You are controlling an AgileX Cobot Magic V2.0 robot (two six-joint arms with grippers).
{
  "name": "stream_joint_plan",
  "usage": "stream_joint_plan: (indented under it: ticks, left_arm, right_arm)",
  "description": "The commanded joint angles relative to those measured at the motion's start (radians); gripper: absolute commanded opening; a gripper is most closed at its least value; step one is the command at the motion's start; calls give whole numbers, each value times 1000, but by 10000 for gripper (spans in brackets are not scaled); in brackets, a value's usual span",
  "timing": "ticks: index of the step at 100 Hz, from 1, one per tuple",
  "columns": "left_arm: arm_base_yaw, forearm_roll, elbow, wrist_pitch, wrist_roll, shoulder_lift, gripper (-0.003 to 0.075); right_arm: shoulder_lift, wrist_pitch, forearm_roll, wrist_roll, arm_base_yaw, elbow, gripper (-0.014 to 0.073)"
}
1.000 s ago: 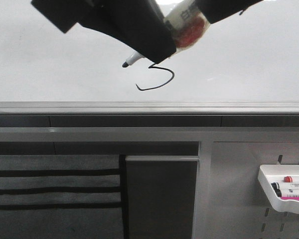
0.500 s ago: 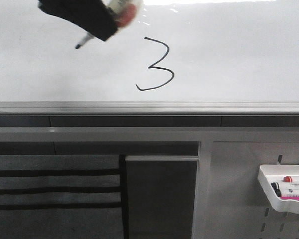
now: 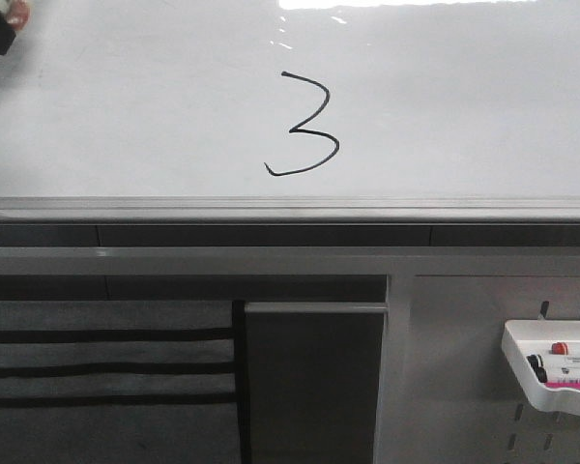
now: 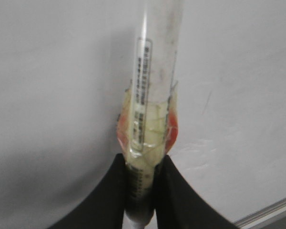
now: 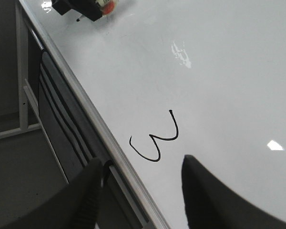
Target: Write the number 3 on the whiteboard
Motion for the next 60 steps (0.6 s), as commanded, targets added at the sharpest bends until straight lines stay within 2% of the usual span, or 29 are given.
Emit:
stream_joint_plan:
  ticks: [1,45,52,60]
  left_arm:
    - [8,-35,-19,-73,-14,4,-20]
    - [8,-60,-19,-73,-19,68,-16]
    - [8,-57,-21,-63,-19,60,32]
    - [8,-56,-22,-59,-19,45,137]
  right_arm:
    - [-5,-37,46,6,-5,-26,334]
    - [-5,-23,54,6,-5,-26,334]
    - [-5,-23,54,21,-5,-26,334]
    - [-8,-34,54,91,-5,-27,334]
